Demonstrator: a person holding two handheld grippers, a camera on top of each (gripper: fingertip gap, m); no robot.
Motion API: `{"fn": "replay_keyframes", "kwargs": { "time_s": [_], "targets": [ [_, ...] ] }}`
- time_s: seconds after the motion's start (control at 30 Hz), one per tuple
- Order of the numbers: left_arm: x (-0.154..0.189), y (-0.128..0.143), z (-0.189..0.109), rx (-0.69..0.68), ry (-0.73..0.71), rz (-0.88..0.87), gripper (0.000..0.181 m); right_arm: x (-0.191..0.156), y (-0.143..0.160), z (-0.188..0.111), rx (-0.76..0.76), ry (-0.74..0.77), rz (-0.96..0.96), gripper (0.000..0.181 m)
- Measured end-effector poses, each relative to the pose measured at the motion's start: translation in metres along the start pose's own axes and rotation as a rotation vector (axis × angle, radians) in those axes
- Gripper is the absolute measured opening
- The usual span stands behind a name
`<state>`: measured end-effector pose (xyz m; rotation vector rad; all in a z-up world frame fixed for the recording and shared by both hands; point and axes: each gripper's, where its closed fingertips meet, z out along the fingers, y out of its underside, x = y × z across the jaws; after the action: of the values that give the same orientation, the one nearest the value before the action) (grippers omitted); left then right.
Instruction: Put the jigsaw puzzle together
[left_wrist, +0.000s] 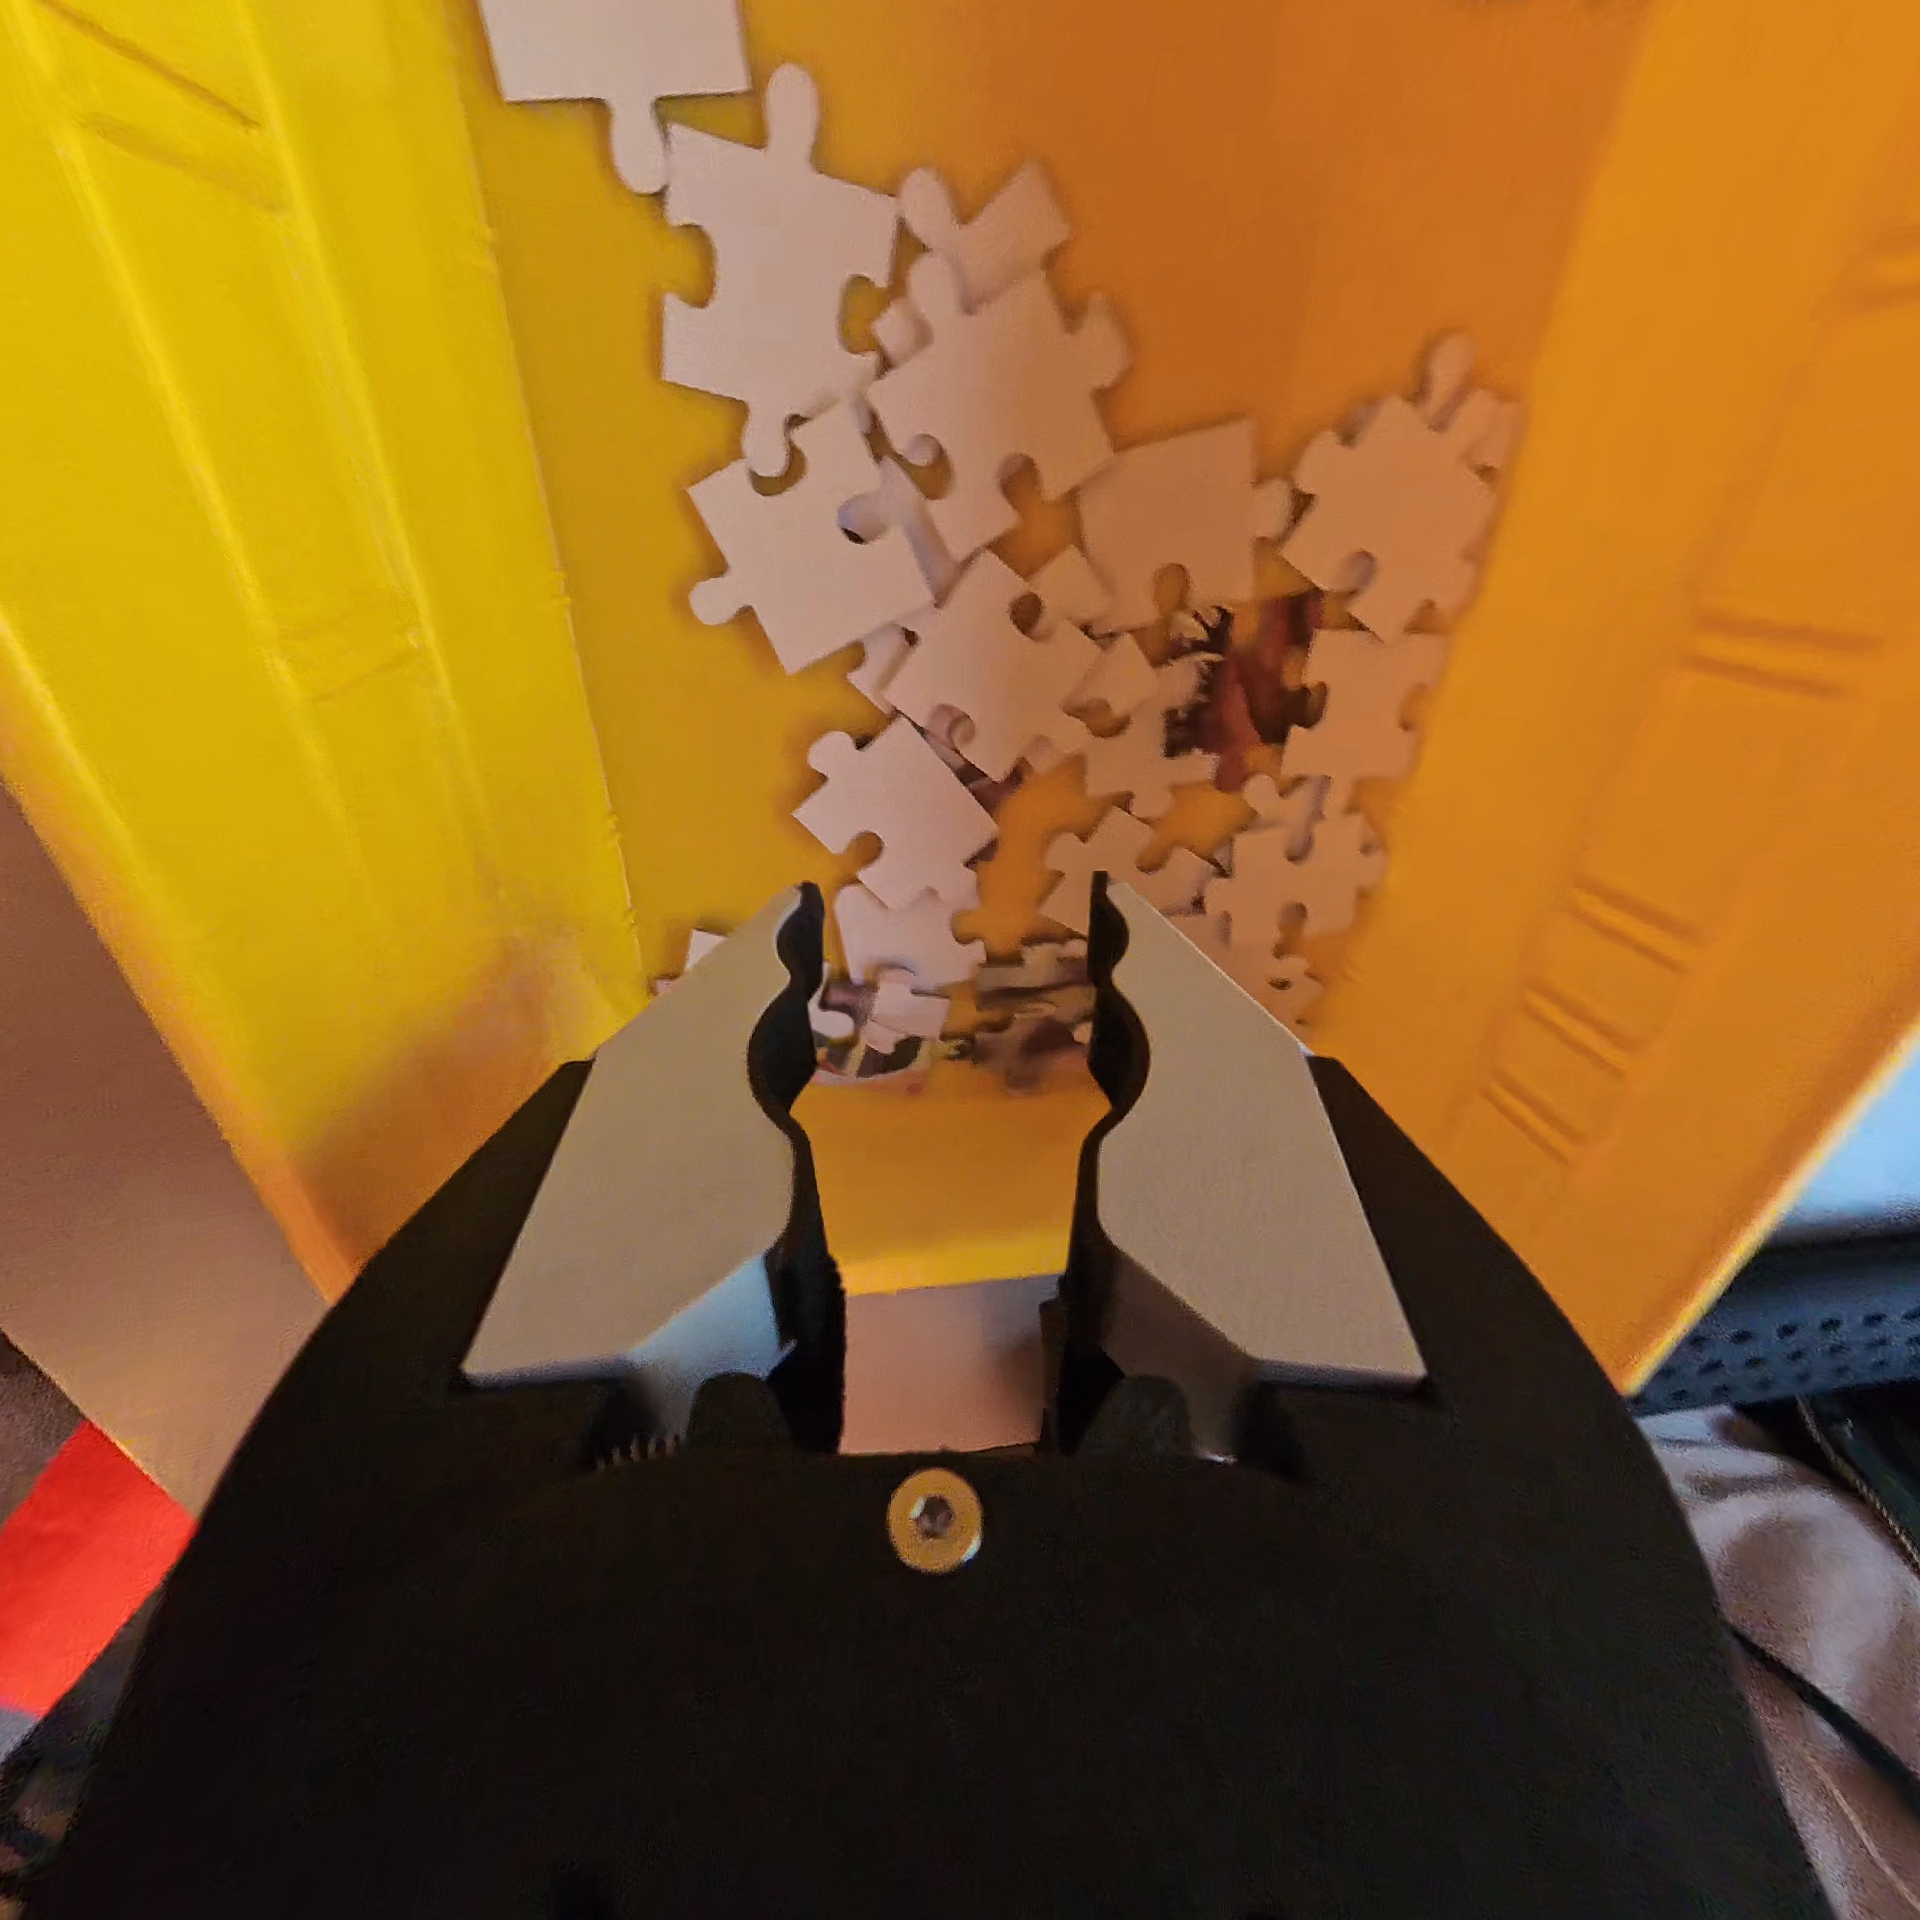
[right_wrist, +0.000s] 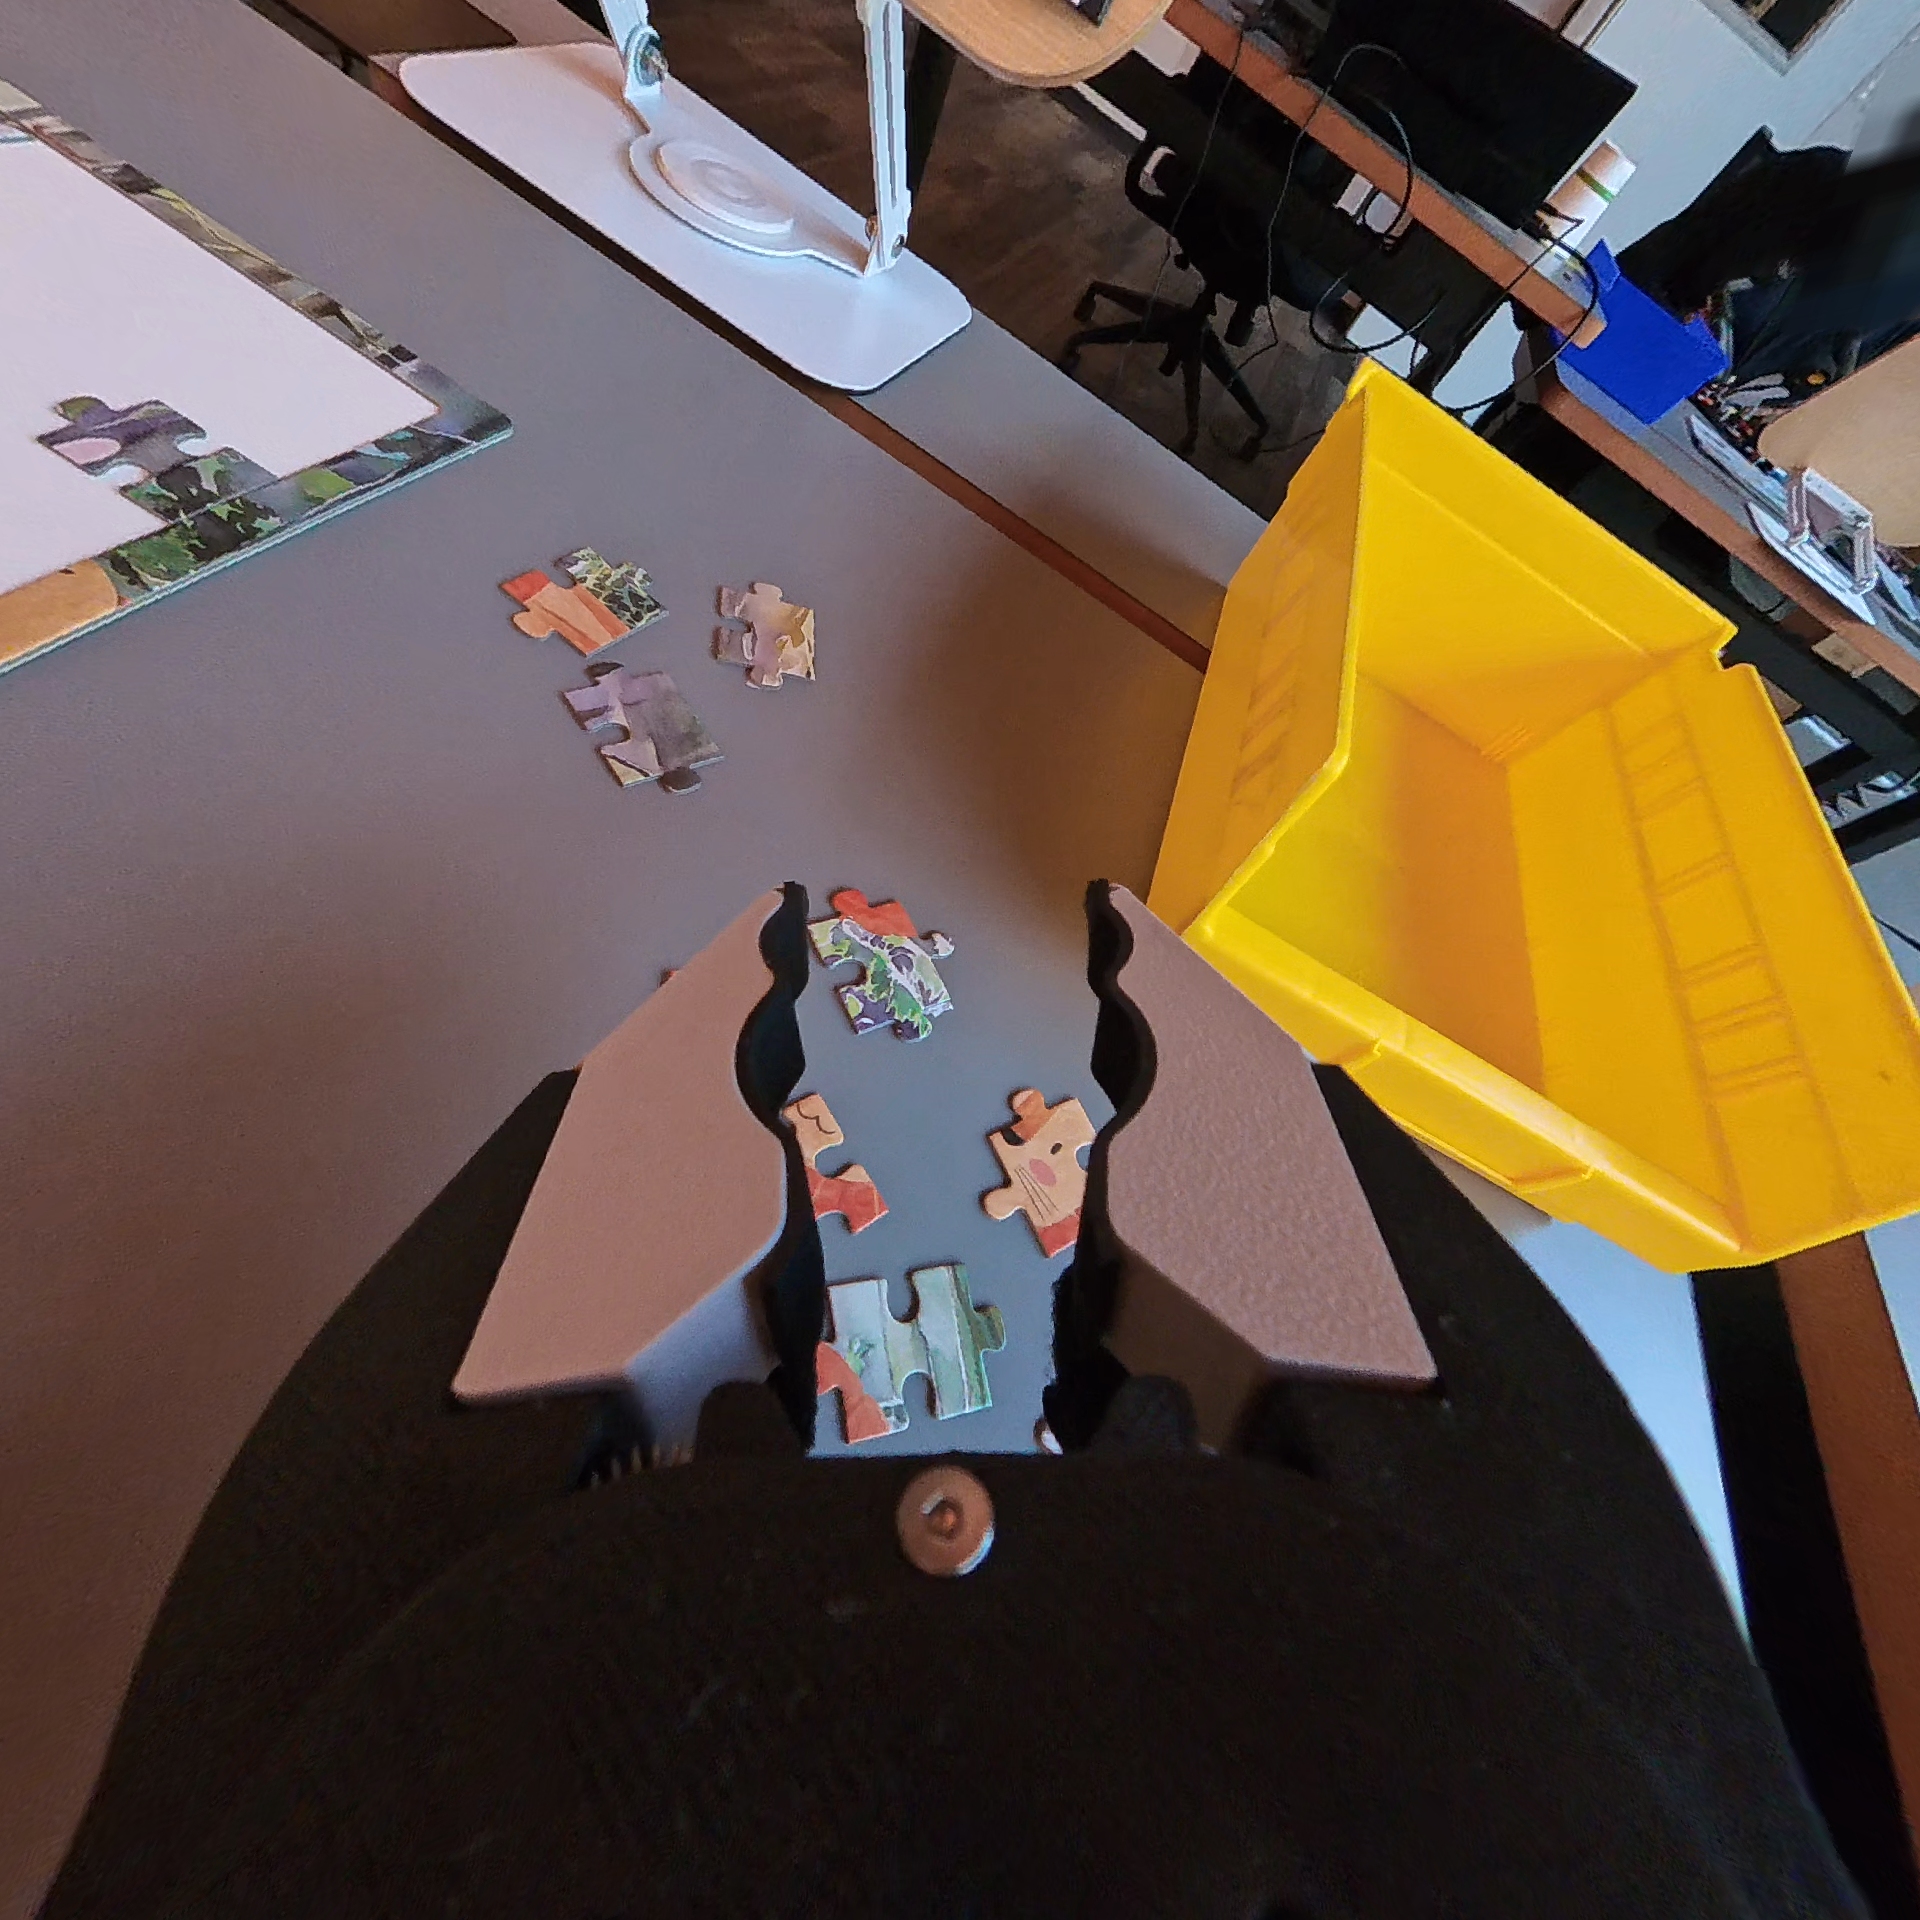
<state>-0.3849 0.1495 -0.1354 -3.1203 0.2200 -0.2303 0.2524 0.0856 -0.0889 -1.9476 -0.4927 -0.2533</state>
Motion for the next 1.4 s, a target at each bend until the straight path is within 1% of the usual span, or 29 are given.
{"fn": "replay_keyframes", "kwargs": {
  "time_s": [0.13,0.23,0.33,0.37,0.5,0.57,0.73,0.83,0.97,1.07,1.17,1.2,1.23,1.27,1.3,1.33,1.37,1.4],
  "targets": [
    [-0.003,0.006,0.013,-0.076,-0.013,-0.028,0.048,0.001,0.0,-0.001,0.006,-0.006,0.013,0.054],
    [-0.011,0.006,0.023,-0.114,-0.058,-0.058,0.057,0.001,0.001,-0.001,0.007,-0.017,0.014,0.053],
    [-0.014,0.004,0.029,-0.131,-0.066,-0.078,0.058,0.0,0.0,-0.002,0.012,-0.023,0.009,0.053],
    [-0.016,0.002,0.029,-0.125,-0.084,-0.079,0.053,0.0,0.0,-0.002,0.014,-0.025,0.009,0.052],
    [-0.016,-0.002,0.03,-0.121,-0.106,-0.069,0.049,0.0,0.001,-0.002,0.012,-0.032,0.004,0.051],
    [-0.012,-0.002,0.03,-0.123,-0.101,-0.051,0.04,0.0,0.002,-0.002,0.007,-0.03,0.002,0.05],
    [-0.011,-0.002,0.029,-0.127,-0.125,-0.022,0.038,0.002,0.005,-0.002,-0.004,-0.029,0.012,0.05],
    [-0.013,0.004,0.028,-0.148,-0.136,-0.012,0.038,0.002,0.005,-0.002,-0.007,-0.03,0.008,0.049],
    [-0.013,0.002,0.015,-0.098,-0.13,-0.011,0.038,-0.001,0.006,-0.001,-0.016,-0.037,-0.005,0.049],
    [-0.003,-0.008,-0.008,0.024,-0.097,0.011,0.038,-0.001,0.007,0.0,-0.019,-0.034,-0.014,0.049],
    [0.027,-0.029,-0.043,0.236,0.005,0.084,0.038,0.003,0.004,-0.001,-0.01,-0.016,0.016,0.049],
    [0.045,-0.036,-0.059,0.319,0.073,0.123,0.037,0.005,0.001,-0.002,0.005,-0.007,0.023,0.049],
    [0.071,-0.041,-0.076,0.404,0.174,0.183,0.038,0.007,-0.003,-0.004,0.027,0.004,0.025,0.049],
    [0.103,-0.042,-0.096,0.48,0.305,0.262,0.038,0.009,-0.01,-0.008,0.057,0.019,0.021,0.049],
    [0.137,-0.036,-0.115,0.531,0.45,0.352,0.038,0.009,-0.021,-0.013,0.101,0.026,0.012,0.049],
    [0.171,-0.025,-0.134,0.555,0.593,0.45,0.038,0.004,-0.04,-0.021,0.166,0.015,0.013,0.05],
    [0.204,-0.01,-0.15,0.565,0.725,0.553,0.038,-0.009,-0.068,-0.034,0.262,-0.026,0.024,0.051],
    [0.232,0.006,-0.162,0.564,0.835,0.656,0.038,-0.027,-0.105,-0.052,0.39,-0.087,0.032,0.051]
  ]
}}
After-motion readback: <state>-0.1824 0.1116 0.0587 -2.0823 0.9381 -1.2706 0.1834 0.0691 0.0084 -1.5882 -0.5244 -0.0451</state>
